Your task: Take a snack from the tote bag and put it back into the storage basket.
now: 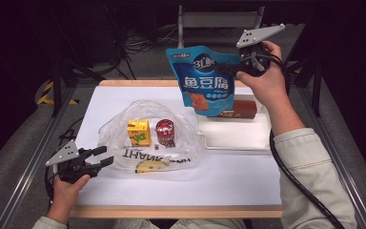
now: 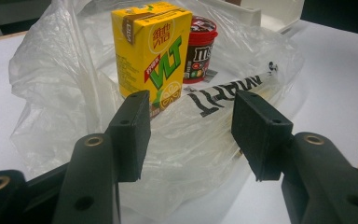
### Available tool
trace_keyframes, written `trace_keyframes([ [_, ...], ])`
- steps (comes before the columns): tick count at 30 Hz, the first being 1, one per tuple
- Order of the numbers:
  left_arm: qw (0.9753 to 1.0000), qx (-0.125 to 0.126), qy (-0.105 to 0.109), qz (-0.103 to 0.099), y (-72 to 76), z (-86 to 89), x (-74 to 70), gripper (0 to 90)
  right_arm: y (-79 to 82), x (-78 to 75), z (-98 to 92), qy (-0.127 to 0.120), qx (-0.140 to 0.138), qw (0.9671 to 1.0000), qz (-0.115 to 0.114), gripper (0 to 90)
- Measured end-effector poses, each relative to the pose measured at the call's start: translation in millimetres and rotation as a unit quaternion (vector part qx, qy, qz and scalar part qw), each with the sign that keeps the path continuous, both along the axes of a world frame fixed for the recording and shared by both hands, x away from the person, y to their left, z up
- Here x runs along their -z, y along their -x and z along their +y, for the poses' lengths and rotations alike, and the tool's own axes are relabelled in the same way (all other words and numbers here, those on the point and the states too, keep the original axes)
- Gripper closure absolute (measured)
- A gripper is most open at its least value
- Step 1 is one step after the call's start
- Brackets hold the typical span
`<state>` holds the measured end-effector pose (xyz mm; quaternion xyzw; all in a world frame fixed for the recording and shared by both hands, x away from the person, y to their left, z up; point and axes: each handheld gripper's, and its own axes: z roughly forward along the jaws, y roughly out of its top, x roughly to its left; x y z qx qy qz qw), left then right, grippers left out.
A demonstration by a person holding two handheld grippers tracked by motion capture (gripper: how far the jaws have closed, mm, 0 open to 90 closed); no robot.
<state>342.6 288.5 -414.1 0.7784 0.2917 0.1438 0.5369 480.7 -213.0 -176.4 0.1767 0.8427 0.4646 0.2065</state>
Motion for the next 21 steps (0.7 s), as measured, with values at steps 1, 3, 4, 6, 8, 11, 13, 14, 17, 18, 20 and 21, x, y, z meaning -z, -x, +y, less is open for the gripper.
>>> trace_keyframes([
  [1, 1.0, 0.0, 0.0, 0.0, 0.2, 0.2, 0.1, 47.6, -0.1, 0.3, -2.8, 0.0, 0.003, 1.0, 0.001, 90.0],
  [3, 1.0, -0.002, 0.002, 0.002, 0.8, 0.7, 0.3, 47.6, -0.6, 1.5, -11.7, 0.001, 0.013, 0.9999, 0.003, 90.0],
  [4, 1.0, -0.002, 0.001, 0.0, 0.8, 1.2, 0.4, 47.6, -0.6, 1.5, -11.7, 0.001, 0.013, 0.9999, 0.003, 90.0],
  [6, 1.0, -0.005, 0.004, 0.002, 1.7, 1.5, 0.5, 47.6, -1.1, 2.2, -17.7, 0.001, 0.019, 0.9998, 0.004, 90.0],
  [8, 1.0, -0.004, 0.0, 0.0, 2.2, 2.2, 0.4, 47.6, -1.4, 2.9, -22.4, 0.0, 0.024, 0.9997, 0.004, 90.0],
  [11, 1.0, -0.006, 0.0, 0.001, 2.8, 3.1, 0.4, 47.6, -1.7, 3.9, -29.7, 0.002, 0.034, 0.9994, 0.004, 90.0],
  [13, 1.0, -0.006, 0.0, 0.001, 3.2, 2.9, 0.4, 47.6, -2.7, 5.4, -34.3, 0.0, 0.04, 0.9992, 0.007, 90.0],
  [14, 1.0, -0.006, 0.0, 0.001, 3.2, 2.9, 0.4, 47.6, -2.7, 5.4, -34.3, 0.0, 0.04, 0.9992, 0.007, 90.0],
  [17, 1.0, -0.006, 0.001, 0.004, 3.5, 2.3, 0.5, 47.6, -4.3, 8.0, -40.7, -0.002, 0.047, 0.9988, 0.012, 90.0],
  [18, 1.0, -0.006, 0.001, 0.003, 3.2, 2.2, 0.5, 47.6, -4.9, 8.9, -42.7, -0.002, 0.049, 0.9987, 0.013, 90.0],
  [20, 1.0, -0.005, -0.001, 0.001, 2.6, 2.3, 0.6, 47.6, -6.2, 11.5, -47.1, -0.002, 0.053, 0.9985, 0.015, 90.0],
  [21, 1.0, -0.005, -0.001, 0.001, 2.6, 2.3, 0.6, 47.6, -6.4, 12.5, -48.5, -0.002, 0.055, 0.9984, 0.016, 90.0],
])
